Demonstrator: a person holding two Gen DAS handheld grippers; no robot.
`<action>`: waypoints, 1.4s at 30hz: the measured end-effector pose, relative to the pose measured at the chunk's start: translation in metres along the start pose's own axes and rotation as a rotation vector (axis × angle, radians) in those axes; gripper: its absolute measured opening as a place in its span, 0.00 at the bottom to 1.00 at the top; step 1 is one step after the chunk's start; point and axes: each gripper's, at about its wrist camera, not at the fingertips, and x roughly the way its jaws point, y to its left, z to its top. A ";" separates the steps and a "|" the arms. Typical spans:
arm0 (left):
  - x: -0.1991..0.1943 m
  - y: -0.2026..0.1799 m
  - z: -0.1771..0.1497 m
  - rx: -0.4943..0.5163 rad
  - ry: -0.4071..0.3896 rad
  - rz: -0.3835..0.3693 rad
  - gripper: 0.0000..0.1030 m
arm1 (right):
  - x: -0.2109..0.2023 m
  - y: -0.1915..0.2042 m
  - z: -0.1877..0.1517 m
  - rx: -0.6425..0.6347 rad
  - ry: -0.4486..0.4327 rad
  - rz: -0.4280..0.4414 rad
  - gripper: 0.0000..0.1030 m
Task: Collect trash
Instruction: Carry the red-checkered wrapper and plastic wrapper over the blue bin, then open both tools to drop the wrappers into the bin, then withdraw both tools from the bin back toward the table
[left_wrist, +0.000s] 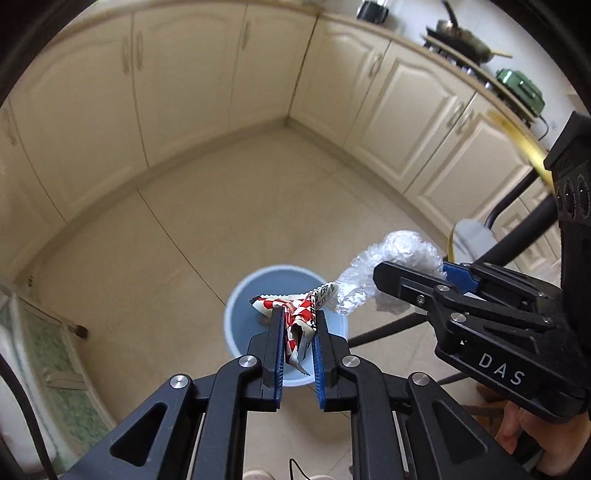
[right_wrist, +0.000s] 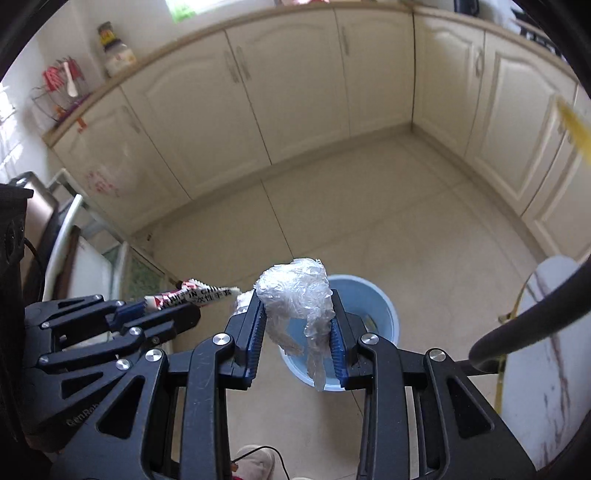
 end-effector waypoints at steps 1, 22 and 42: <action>0.015 0.002 0.001 -0.013 0.024 -0.021 0.10 | 0.013 -0.008 -0.001 0.015 0.021 -0.002 0.30; 0.076 0.035 0.017 -0.132 0.116 0.018 0.50 | 0.088 -0.071 -0.007 0.110 0.091 0.000 0.64; -0.256 -0.119 -0.064 0.014 -0.497 0.168 0.62 | -0.237 0.053 -0.029 -0.031 -0.406 -0.108 0.90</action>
